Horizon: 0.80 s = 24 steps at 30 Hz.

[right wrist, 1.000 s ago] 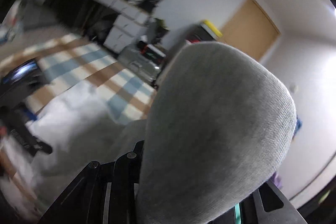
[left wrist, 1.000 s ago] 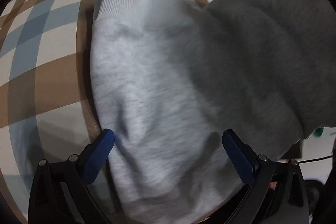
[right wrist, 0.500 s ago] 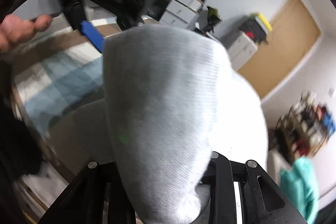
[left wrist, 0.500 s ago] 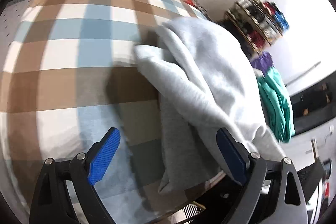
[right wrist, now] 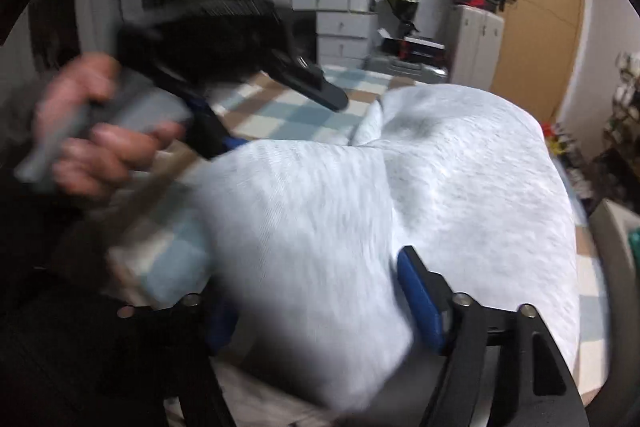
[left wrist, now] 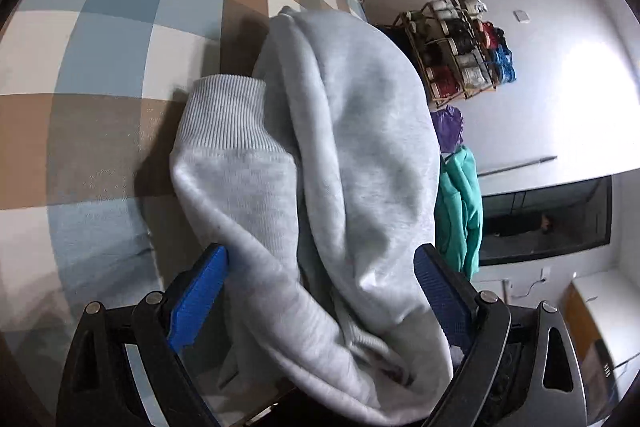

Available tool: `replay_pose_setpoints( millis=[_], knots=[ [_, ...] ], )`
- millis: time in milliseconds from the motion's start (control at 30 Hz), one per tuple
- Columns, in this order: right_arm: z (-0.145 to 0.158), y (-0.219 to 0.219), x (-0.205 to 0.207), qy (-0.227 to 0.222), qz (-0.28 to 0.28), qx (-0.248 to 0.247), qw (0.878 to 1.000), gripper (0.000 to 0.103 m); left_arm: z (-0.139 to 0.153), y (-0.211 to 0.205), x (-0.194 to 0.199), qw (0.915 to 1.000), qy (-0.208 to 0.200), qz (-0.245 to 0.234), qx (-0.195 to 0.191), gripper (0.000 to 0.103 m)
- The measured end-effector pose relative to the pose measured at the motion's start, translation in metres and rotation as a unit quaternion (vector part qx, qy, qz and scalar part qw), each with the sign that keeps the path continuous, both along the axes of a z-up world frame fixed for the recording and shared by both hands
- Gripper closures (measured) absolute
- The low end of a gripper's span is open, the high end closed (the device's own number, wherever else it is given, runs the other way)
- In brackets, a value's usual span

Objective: Fold large clothes

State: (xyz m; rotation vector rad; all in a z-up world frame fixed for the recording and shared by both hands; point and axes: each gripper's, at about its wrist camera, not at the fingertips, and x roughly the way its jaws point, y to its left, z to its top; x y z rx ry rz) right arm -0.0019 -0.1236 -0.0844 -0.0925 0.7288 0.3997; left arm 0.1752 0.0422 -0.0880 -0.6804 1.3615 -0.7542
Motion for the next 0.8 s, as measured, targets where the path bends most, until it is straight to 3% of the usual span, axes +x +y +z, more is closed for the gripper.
replay_pose_setpoints(
  millis=[100,200,267,333,367,433,500,533,600,700,800],
  knots=[
    [0.015,-0.036,-0.021,0.010,0.021,0.098,0.995,0.021,0.004,-0.003,0.007,0.9995,0.022,-0.003,-0.023,0.012],
    [0.034,-0.073,-0.036,-0.026,-0.011,0.135,0.990,0.019,0.013,-0.011,0.012,0.9986,0.037,-0.011,-0.035,0.012],
    [0.040,-0.098,-0.036,-0.045,-0.059,0.140,0.987,0.010,0.021,-0.015,0.015,0.9988,0.030,-0.006,0.038,0.012],
    [0.036,-0.122,-0.025,-0.032,-0.113,0.155,0.981,0.009,0.024,-0.009,0.016,0.9924,0.017,0.011,0.121,0.012],
    [0.031,-0.137,-0.012,-0.013,-0.140,0.167,0.976,0.009,0.025,-0.006,0.017,0.9886,0.014,0.019,0.148,0.012],
    [0.016,-0.152,0.002,0.014,-0.164,0.196,0.967,0.009,0.018,-0.003,0.021,0.9859,0.029,0.021,0.164,0.012],
    [-0.005,-0.165,0.009,0.043,-0.181,0.224,0.957,0.011,0.009,-0.005,0.025,0.9870,0.053,0.015,0.151,0.012],
    [-0.013,-0.170,0.013,0.078,-0.188,0.237,0.950,0.013,0.006,-0.008,0.026,0.9890,0.062,0.010,0.134,0.012],
    [-0.020,-0.180,0.009,0.094,-0.197,0.270,0.938,0.012,0.004,-0.017,0.025,0.9935,0.071,-0.004,0.089,0.012],
    [-0.024,-0.178,0.006,0.110,-0.190,0.254,0.942,0.011,0.011,-0.027,0.022,0.9968,0.060,-0.021,0.048,0.013],
    [-0.021,-0.174,0.000,0.107,-0.191,0.248,0.944,0.011,0.034,-0.041,0.022,0.9974,0.026,-0.034,0.058,0.013]
  ],
)
